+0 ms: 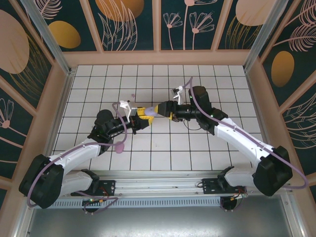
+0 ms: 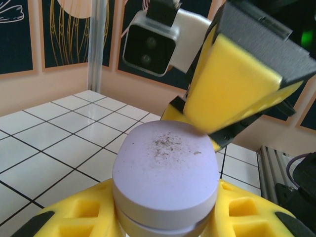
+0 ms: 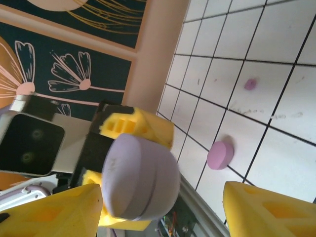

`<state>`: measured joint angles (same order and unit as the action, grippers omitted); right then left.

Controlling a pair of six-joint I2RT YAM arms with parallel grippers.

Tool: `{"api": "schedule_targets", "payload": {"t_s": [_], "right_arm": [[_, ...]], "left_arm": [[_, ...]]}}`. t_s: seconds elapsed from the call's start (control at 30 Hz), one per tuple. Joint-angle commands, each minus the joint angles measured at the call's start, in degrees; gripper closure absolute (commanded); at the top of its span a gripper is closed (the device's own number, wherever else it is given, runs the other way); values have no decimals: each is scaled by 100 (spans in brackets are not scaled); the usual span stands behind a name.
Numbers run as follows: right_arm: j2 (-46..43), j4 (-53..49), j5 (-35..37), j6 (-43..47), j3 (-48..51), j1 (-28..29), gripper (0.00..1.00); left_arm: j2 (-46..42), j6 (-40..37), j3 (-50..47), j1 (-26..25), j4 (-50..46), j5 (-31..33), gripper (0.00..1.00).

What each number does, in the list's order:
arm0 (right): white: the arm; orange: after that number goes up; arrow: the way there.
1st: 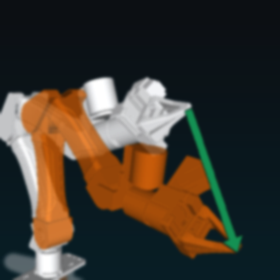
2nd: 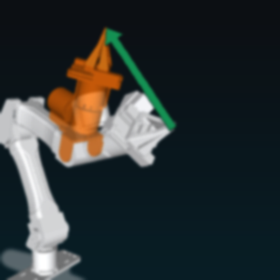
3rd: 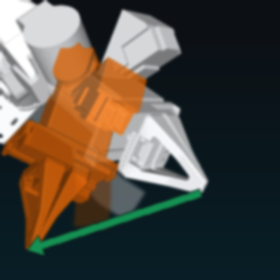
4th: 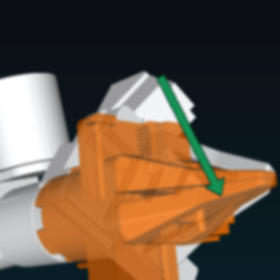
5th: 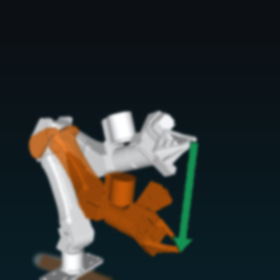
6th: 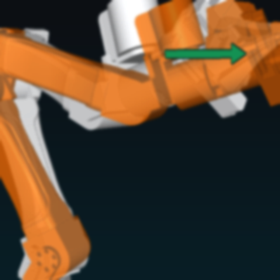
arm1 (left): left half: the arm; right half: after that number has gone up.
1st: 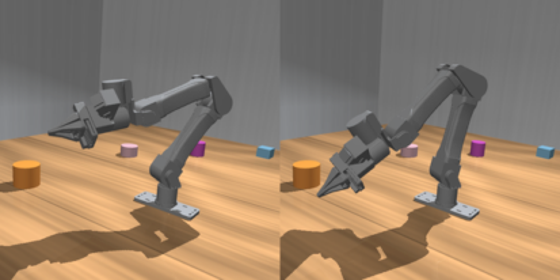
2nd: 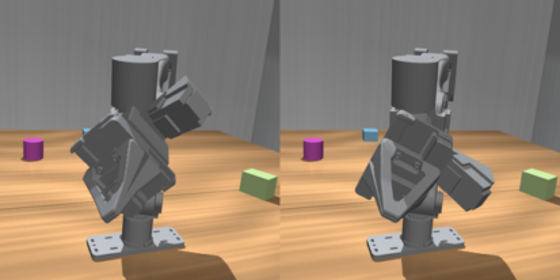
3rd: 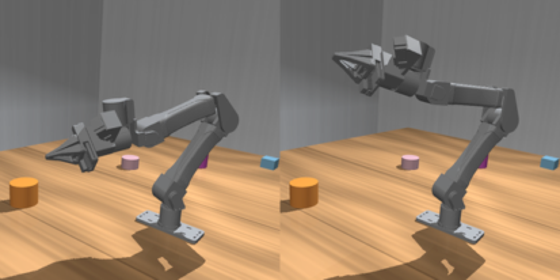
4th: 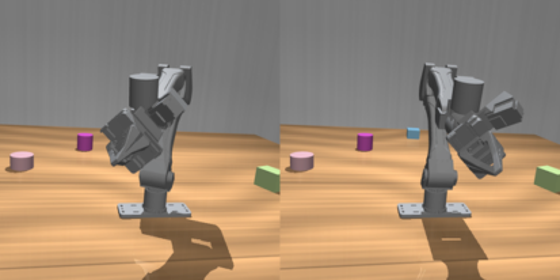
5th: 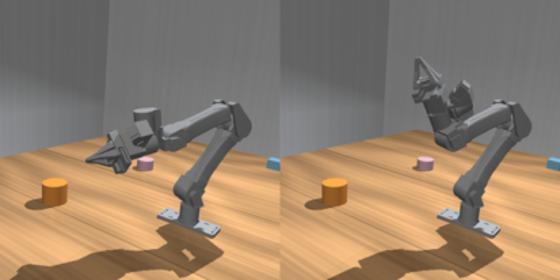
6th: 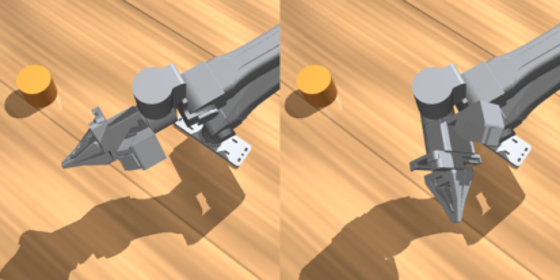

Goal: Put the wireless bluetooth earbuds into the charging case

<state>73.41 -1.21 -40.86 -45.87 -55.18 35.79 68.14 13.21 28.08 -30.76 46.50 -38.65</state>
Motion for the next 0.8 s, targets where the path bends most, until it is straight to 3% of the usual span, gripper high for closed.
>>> {"api": "schedule_targets", "payload": {"t_s": [0.0, 0.1, 0.37, 0.77], "right_arm": [[231, 367, -366, -329, 104, 74, 36], [321, 514, -485, -422, 95, 134, 42], [363, 877, -520, -705, 183, 121, 73], [584, 1156, -414, -867, 96, -45, 80]], "left_arm": [[30, 70, 93, -17, 315, -24, 100], [46, 59, 84, -17, 298, -16, 100], [-6, 19, 36, -15, 189, 79, 96], [-420, -240, -118, -17, -213, 474, 73]]}}
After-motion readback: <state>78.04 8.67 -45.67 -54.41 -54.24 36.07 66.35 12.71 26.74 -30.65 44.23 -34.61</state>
